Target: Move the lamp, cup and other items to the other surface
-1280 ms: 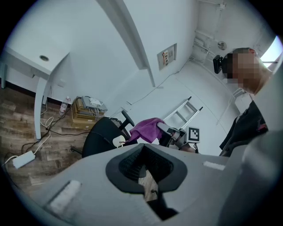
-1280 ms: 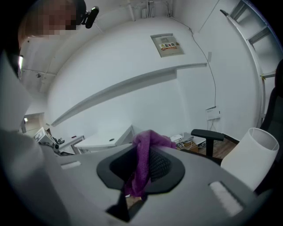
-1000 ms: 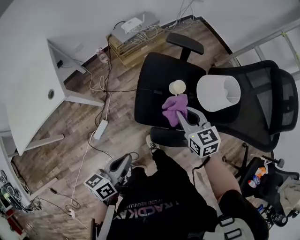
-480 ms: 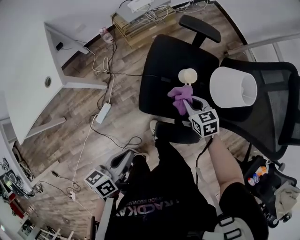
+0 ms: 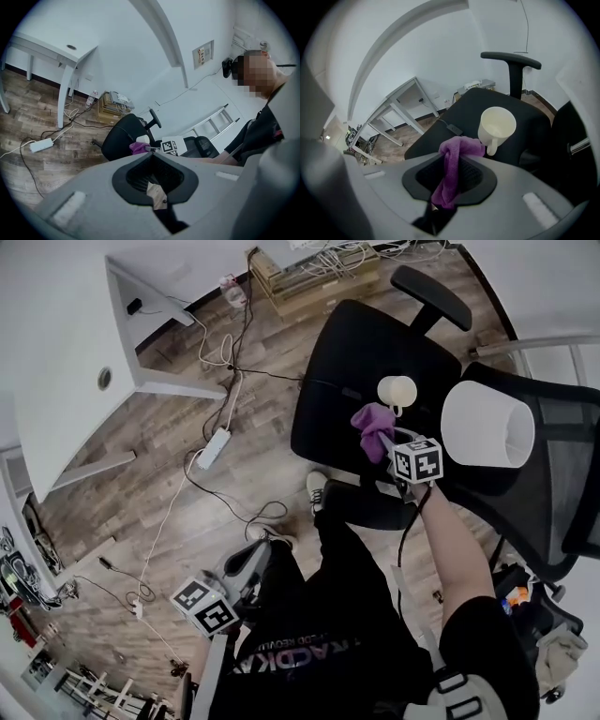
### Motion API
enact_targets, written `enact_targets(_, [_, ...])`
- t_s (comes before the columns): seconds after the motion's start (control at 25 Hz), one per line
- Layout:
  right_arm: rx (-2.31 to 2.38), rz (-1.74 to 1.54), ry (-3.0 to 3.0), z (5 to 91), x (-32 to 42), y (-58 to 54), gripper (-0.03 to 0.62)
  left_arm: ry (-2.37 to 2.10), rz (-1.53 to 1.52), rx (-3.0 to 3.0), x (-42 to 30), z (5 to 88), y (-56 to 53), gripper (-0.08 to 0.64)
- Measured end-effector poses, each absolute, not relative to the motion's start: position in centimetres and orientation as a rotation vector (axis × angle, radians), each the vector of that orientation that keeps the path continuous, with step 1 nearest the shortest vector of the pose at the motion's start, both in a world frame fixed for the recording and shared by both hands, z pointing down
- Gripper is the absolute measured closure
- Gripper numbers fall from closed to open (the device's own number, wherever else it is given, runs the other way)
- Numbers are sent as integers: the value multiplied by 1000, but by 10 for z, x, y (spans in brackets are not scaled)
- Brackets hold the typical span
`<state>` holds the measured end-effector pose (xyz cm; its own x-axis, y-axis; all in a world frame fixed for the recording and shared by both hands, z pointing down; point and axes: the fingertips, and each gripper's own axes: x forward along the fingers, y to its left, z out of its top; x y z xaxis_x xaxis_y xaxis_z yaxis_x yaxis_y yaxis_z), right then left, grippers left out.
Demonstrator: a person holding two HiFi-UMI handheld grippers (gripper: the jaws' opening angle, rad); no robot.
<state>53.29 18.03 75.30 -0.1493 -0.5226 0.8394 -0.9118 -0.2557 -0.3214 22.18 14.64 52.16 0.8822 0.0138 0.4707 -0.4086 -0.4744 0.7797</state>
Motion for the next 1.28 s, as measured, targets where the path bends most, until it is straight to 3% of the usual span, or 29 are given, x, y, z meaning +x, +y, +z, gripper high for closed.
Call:
enact_targets(0.4, [1662,1442,-1507,786,537,192,449,-346,483,1994,207,525,150,557])
enact_targets(0.64, [1740,1402,-1462,760,547,196,428,-378,425,2006,188,520,147,557])
enact_targets(0.72, [1804,1366,-1451,741,553,198,446,-389,401,2014,180,516,147,557])
enact_targets(0.84, [1933,1307,-1447,703,561,201,572,-397,358,2032,168,507,149,557])
enact_targets(0.88, [1971,1287,-1457,690,562,202,588,-398,342,2037,164,504,151,557])
enact_targets(1.08, [2043,1083,-1561,610,543,193,588,-418,253,2071,136,489,158,557])
enact_targets(1.28, [2065,898,-1829,510,477,162,588,-457,128,2134,93,468,168,557])
